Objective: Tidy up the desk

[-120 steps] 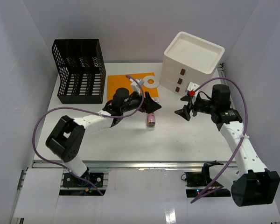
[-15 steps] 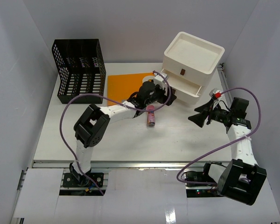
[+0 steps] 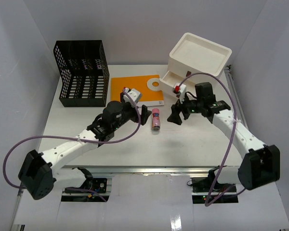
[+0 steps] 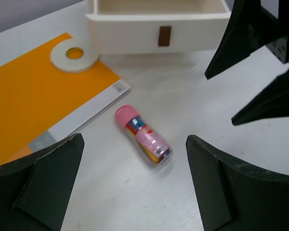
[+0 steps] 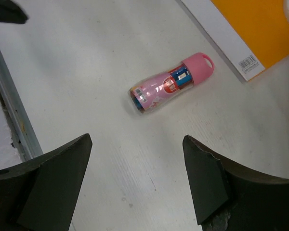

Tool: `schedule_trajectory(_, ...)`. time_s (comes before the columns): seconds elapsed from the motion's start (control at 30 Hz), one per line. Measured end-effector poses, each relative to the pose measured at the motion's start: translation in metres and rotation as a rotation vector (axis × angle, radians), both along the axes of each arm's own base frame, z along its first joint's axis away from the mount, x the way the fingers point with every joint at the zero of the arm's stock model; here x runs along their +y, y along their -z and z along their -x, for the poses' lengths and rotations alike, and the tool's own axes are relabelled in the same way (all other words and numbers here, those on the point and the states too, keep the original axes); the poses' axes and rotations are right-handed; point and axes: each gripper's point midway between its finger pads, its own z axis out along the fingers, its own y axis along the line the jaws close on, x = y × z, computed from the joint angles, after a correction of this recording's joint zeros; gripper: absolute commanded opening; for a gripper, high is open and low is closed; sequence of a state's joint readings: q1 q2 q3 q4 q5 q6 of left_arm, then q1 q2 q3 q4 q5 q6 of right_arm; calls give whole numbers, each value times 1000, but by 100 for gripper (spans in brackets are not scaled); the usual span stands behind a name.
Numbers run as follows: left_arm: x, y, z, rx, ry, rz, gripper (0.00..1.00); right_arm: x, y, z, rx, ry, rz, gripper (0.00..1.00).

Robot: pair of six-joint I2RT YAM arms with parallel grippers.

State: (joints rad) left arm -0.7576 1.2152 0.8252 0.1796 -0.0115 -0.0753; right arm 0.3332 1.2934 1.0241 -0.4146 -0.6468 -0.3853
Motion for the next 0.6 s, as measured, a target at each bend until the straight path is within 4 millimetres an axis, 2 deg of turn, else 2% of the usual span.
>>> schedule_trajectory(0.1, 33, 9, 10, -22, -65, -60, 98, 19, 12, -12, 77, 46, 66, 83)
schedule_trajectory(0.17, 54, 12, 18, -46, -107, -97, 98, 32, 23, -27, 124, 112, 119, 84)
schedule_trajectory(0.23, 71, 8, 24, -73, -142, -120, 98, 45, 40, -38, 162, 163, 167, 83)
schedule_trajectory(0.3, 84, 2, 27, -97, -176, -133, 98, 54, 60, -40, 210, 199, 214, 83)
schedule_trajectory(0.47, 111, -4, 35, -131, -250, -153, 98, 58, 97, -43, 307, 290, 299, 82)
schedule_trajectory(0.6, 125, -7, 40, -148, -292, -157, 98, 59, 108, -54, 335, 349, 320, 81)
